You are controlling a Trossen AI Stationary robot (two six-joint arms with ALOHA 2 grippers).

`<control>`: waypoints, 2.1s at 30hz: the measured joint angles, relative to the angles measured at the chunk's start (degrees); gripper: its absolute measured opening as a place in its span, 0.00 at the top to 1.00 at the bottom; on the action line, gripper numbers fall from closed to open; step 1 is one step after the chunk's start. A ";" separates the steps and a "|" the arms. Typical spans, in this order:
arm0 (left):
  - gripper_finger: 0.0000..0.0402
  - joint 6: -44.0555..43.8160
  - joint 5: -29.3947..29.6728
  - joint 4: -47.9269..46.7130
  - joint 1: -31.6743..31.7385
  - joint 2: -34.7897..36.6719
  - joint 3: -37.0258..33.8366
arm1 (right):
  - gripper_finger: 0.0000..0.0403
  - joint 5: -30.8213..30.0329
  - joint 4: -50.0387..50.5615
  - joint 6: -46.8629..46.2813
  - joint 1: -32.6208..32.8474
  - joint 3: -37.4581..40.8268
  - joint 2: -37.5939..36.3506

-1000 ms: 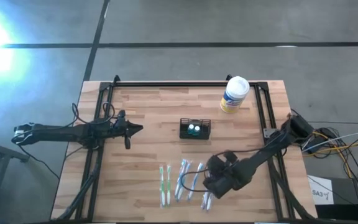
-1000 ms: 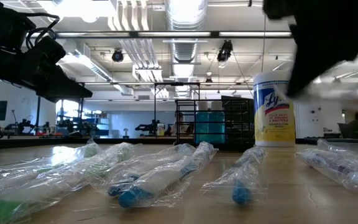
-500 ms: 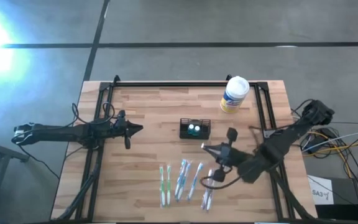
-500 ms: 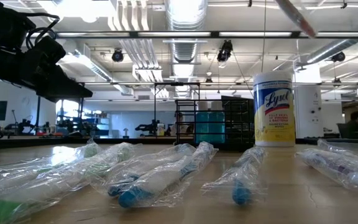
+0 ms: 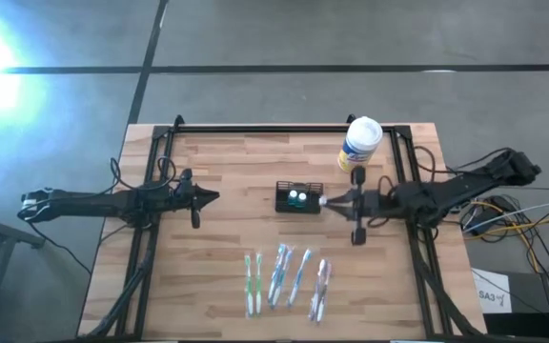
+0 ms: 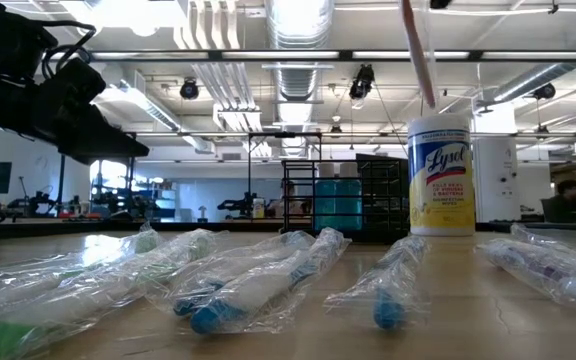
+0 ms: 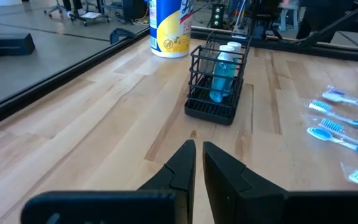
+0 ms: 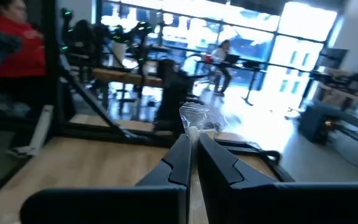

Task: Pick & Place toothbrushing station
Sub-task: Put the orange toothbrush into the wire organizer

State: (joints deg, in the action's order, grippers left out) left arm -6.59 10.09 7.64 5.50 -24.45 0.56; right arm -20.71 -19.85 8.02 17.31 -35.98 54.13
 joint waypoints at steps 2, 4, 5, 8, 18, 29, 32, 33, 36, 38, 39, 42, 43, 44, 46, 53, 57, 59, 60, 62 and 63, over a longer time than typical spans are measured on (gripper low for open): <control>0.91 -0.50 0.02 0.00 0.00 -0.01 0.01 | 0.97 0.02 -0.19 0.42 -1.02 3.14 -4.10; 0.91 -0.75 0.02 0.00 -0.04 0.00 0.00 | 0.97 0.18 -0.04 0.65 -1.14 6.14 -8.52; 0.91 -0.85 0.02 0.00 -0.04 -0.02 0.01 | 0.97 0.21 -0.20 0.93 -1.08 7.66 -10.91; 0.91 -1.25 0.02 0.00 -0.03 0.00 0.01 | 0.97 0.24 -1.23 0.94 -1.08 12.44 -17.18; 0.91 -2.54 -0.15 0.02 -0.02 -0.02 0.04 | 0.97 0.24 -6.64 1.21 -1.08 24.93 -29.22; 0.91 -2.71 0.06 1.24 -0.02 -0.02 0.04 | 0.97 -3.35 -21.54 7.46 -3.75 27.29 -25.81; 0.91 -2.65 0.27 1.98 0.02 0.00 0.04 | 0.97 -2.44 -21.61 10.00 -6.21 24.55 -21.82; 0.91 -2.48 0.36 2.14 0.02 0.00 0.04 | 0.97 -1.06 -21.73 10.67 -7.19 23.45 -20.33; 0.91 -2.27 0.48 3.02 0.02 0.00 0.04 | 0.97 5.37 -23.34 11.60 -10.40 20.38 -15.26; 0.91 -2.27 0.48 3.40 0.02 0.00 0.04 | 0.97 8.36 -25.11 11.58 -12.46 18.31 -11.56; 0.91 -2.27 0.48 3.40 0.02 0.00 0.04 | 0.97 9.42 -26.11 11.58 -13.39 17.37 -9.75; 0.91 -2.51 0.48 3.41 0.02 0.00 0.04 | 0.97 10.79 -28.47 11.69 -16.08 15.48 -4.38; 0.91 -2.51 0.48 3.41 0.02 0.00 0.04 | 0.97 10.84 -29.97 11.58 -16.83 15.30 -2.53; 0.91 -2.51 0.48 3.39 0.02 0.00 0.04 | 0.97 10.86 -31.86 11.23 -17.62 15.21 -0.70; 0.91 -2.51 0.48 3.37 0.02 0.00 0.04 | 0.97 10.88 -37.26 9.41 -19.08 15.55 2.80; 0.91 -2.57 0.43 2.74 0.00 -0.02 0.04 | 0.97 10.69 -47.65 5.15 -21.14 17.61 11.71; 0.91 -2.48 0.43 2.63 -0.02 -0.02 0.04 | 0.97 10.31 -48.60 3.51 -21.12 17.63 14.61; 0.91 -2.44 0.41 2.64 -0.02 -0.01 0.04 | 0.97 10.13 -48.70 3.50 -21.12 17.66 15.64; 0.91 -2.45 0.40 2.64 -0.02 -0.01 0.04 | 0.97 10.10 -48.71 3.45 -21.12 17.66 15.98; 0.91 -2.47 0.38 2.64 -0.02 0.00 0.04 | 0.97 10.06 -48.71 3.02 -21.12 17.66 16.67; 0.91 -2.51 0.35 2.62 -0.02 -0.01 0.04 | 0.97 9.99 -48.71 2.85 -21.12 17.66 17.02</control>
State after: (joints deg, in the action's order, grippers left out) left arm -9.10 10.44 10.26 5.48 -24.46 0.60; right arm -10.72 -68.55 10.87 -3.81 -18.33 71.15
